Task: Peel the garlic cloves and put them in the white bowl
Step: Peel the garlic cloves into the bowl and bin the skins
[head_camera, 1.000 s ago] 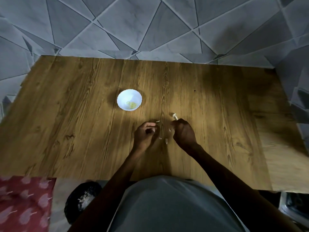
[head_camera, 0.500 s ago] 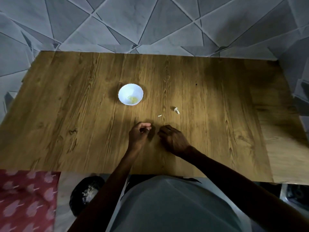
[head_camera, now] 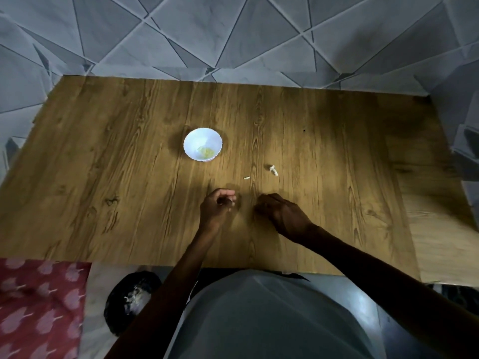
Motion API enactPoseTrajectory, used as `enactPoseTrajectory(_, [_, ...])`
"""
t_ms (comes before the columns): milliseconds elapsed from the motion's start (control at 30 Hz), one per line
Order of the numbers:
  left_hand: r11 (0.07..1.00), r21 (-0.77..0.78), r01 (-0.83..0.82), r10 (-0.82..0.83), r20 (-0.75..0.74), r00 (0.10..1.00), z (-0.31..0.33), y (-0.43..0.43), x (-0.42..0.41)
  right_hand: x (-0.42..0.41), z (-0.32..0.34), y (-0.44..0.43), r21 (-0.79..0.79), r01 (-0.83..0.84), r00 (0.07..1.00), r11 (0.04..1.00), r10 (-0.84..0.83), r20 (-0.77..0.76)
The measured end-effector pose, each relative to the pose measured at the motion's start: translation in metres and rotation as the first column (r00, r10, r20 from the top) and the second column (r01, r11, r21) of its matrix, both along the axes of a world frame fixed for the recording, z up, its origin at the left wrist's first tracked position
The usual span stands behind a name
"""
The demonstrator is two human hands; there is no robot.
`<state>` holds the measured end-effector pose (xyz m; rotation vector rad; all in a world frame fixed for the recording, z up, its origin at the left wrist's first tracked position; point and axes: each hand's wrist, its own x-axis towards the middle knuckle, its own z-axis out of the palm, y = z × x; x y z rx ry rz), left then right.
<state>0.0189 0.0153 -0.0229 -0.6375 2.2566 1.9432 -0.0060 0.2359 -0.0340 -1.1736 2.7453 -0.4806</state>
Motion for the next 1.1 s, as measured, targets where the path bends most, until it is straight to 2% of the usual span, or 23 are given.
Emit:
enactPoseTrajectory(267, [0.997,0.074,-0.017,0.013,0.056,0.998,0.001,0.006,0.001,-0.005,-0.004,0.001,0.008,-0.166,0.97,0.986,0.165,-0.176])
enactPoseTrajectory(333, [0.984,0.166,-0.062,0.047,0.095,0.994,0.003,0.012,0.0,-0.007,-0.009,-0.006,-0.003,-0.111,0.969,0.994,0.107,-0.225])
enactPoseTrajectory(367, [0.969,0.229,-0.093,0.066,0.122,0.99,0.003,0.016,-0.002,-0.009,-0.011,-0.011,-0.048,-0.013,0.984,0.999,0.004,-0.176])
enactPoseTrajectory(400, [0.948,0.292,-0.127,0.083,0.159,0.984,0.005,0.022,-0.003,-0.011,-0.008,-0.018,-0.136,0.135,0.989,0.981,-0.142,-0.044])
enactPoseTrajectory(467, [0.863,0.442,-0.245,0.126,0.281,0.951,0.011,0.03,-0.009,-0.016,0.002,-0.033,-0.238,0.441,0.888,0.866,-0.381,0.259])
enactPoseTrajectory(500, [0.782,0.53,-0.329,0.144,0.361,0.921,0.014,0.033,-0.013,-0.018,0.008,-0.04,-0.283,0.528,0.826,0.801,-0.406,0.391])
enactPoseTrajectory(567, [0.62,0.65,-0.441,0.108,0.486,0.867,0.022,0.036,-0.019,-0.018,0.021,-0.051,-0.356,0.538,0.809,0.764,-0.35,0.473])
enactPoseTrajectory(667, [0.501,0.728,-0.467,0.07,0.504,0.861,0.027,0.04,-0.026,-0.012,0.04,-0.059,-0.318,0.436,0.858,0.842,-0.282,0.43])
enactPoseTrajectory(733, [0.469,0.74,-0.483,0.084,0.507,0.858,0.027,0.042,-0.03,-0.012,0.043,-0.061,-0.284,0.447,0.858,0.848,-0.317,0.404])
enactPoseTrajectory(900, [0.475,0.721,-0.505,0.114,0.518,0.848,0.023,0.041,-0.036,-0.027,0.055,-0.055,-0.41,0.583,0.786,0.701,-0.36,0.503])
enactPoseTrajectory(1033, [0.435,0.783,-0.444,0.052,0.47,0.881,0.025,0.037,-0.039,-0.045,0.055,-0.044,-0.38,0.492,0.84,0.784,-0.311,0.445])
enactPoseTrajectory(1100, [0.459,0.767,-0.448,0.056,0.478,0.877,0.027,0.036,-0.041,-0.048,0.053,-0.044,-0.355,0.436,0.872,0.827,-0.291,0.394])
